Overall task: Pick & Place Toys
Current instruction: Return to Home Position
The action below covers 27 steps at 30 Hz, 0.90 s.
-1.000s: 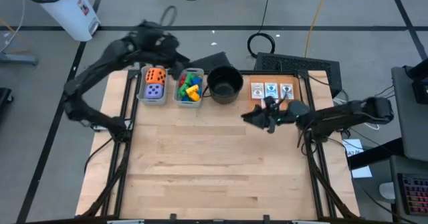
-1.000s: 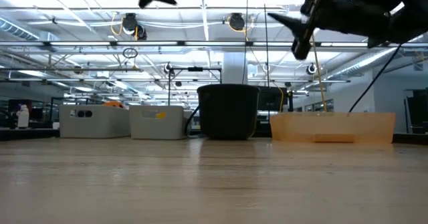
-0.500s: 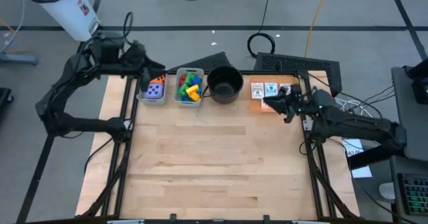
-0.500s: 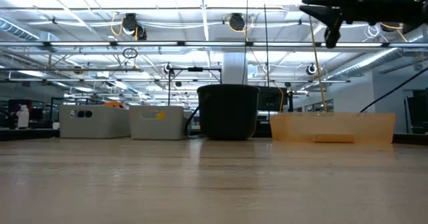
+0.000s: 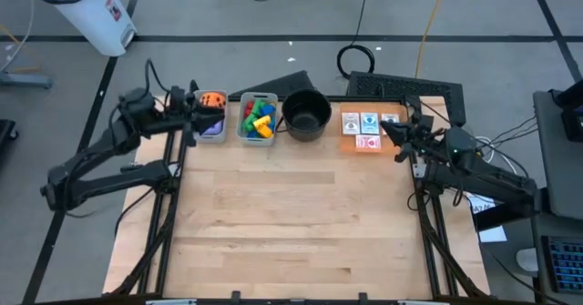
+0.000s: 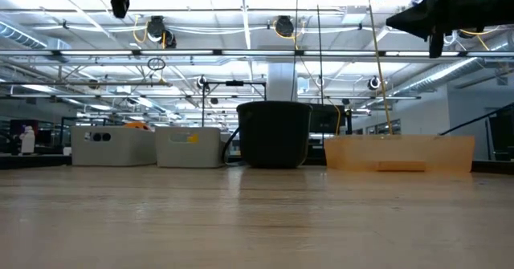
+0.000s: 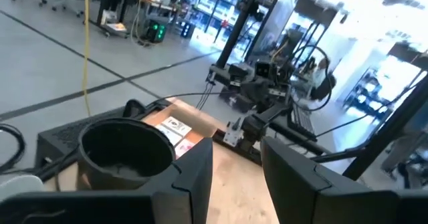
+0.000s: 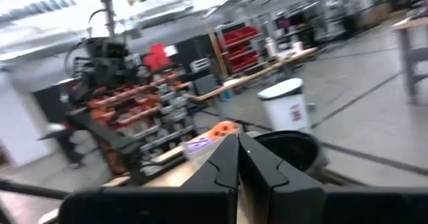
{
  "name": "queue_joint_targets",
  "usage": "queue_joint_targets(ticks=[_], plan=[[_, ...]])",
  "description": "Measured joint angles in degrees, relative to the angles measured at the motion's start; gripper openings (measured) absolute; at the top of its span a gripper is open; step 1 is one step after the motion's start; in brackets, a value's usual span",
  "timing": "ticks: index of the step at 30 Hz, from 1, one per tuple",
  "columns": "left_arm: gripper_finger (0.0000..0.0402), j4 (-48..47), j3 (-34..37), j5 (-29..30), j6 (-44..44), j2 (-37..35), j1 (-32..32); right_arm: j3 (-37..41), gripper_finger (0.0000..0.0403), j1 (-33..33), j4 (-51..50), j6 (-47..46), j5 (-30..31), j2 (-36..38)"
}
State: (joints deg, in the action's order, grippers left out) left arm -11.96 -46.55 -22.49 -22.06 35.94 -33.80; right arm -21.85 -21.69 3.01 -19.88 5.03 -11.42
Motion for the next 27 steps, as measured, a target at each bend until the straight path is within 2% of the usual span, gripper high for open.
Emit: queue_joint_targets(ticks=[6, 10, 18, 23, 27], plan=[[0.0131, 9.09, 8.67, 0.01, -2.96, -3.6, 1.18, 0.0, 0.0001, 0.02, -3.68, 2.84, 1.07, 4.44], [0.0131, 16.69, 14.63, 1.6, -4.21, -5.54, 2.04, 0.0, 0.0001, 0.02, -9.88, 2.21, 3.35, 8.13], [0.0131, 36.39, 27.11, 3.08, -10.01, -6.83, 2.23, 0.17, 0.0001, 0.02, -16.03, 1.24, 6.41, 11.26], [0.0131, 45.4, 32.94, 5.68, -11.52, -6.75, 2.23, 5.36, 0.0001, 0.02, -12.65, -1.18, 8.69, 11.24], [0.0131, 50.54, 35.94, 6.09, -11.52, -6.75, 2.23, 11.09, 0.0001, 0.02, -3.93, -4.3, 6.96, 11.24]])
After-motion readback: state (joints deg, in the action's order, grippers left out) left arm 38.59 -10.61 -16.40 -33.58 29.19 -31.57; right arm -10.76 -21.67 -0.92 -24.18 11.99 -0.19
